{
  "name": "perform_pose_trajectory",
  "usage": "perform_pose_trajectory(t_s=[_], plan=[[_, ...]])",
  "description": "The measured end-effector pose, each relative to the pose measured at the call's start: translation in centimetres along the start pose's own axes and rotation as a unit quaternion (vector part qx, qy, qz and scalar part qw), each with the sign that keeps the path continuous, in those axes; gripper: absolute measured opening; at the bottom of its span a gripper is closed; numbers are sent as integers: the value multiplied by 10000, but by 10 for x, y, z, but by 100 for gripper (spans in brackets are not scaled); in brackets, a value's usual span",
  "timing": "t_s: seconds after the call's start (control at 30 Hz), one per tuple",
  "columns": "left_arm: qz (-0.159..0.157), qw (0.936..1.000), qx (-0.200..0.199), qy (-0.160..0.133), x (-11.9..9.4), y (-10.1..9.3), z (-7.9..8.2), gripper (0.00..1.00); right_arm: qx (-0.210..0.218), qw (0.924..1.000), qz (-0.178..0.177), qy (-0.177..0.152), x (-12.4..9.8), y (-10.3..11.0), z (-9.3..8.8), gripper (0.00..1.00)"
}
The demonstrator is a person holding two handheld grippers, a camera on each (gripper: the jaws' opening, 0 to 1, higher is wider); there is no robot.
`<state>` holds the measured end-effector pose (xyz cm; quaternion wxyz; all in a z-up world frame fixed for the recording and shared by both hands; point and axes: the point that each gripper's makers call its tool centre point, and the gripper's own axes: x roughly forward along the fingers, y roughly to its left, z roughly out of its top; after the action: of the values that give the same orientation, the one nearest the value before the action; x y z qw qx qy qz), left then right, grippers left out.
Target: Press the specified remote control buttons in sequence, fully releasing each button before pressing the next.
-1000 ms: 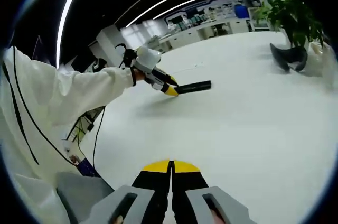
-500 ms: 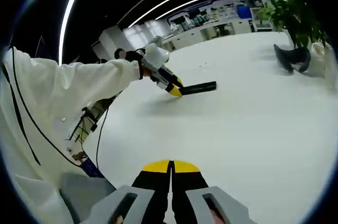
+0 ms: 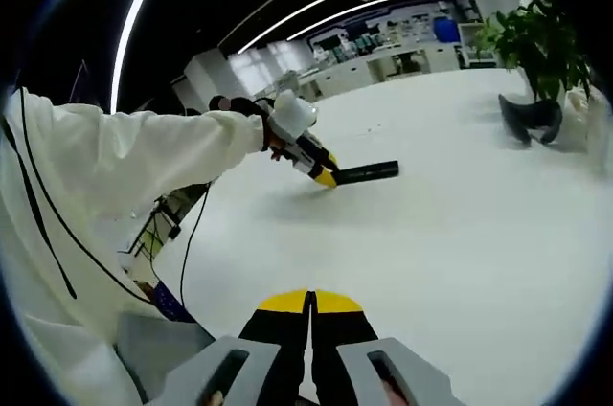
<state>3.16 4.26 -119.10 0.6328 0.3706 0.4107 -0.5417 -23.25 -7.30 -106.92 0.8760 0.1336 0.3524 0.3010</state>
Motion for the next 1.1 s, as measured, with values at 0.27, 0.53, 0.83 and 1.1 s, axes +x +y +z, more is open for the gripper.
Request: perform_pose_trajectory(t_s=[0.27,0.53,0.83,1.1], plan=[[-14,9997,98,218,2,-16,-2,21,-30,10000,-4,3,-8,7,-5,0],[-15,9990,176,411,2,-40,-5,22,57,10000,61,-48,-7,15,-5,0],[27,9987,84,508,1,-55,-9,22,-97,9998,98,-107,-14,25,1,0],[0,9985,148,521,0,-76,-11,22,-58,9996,67,-251,-21,32,-1,0]])
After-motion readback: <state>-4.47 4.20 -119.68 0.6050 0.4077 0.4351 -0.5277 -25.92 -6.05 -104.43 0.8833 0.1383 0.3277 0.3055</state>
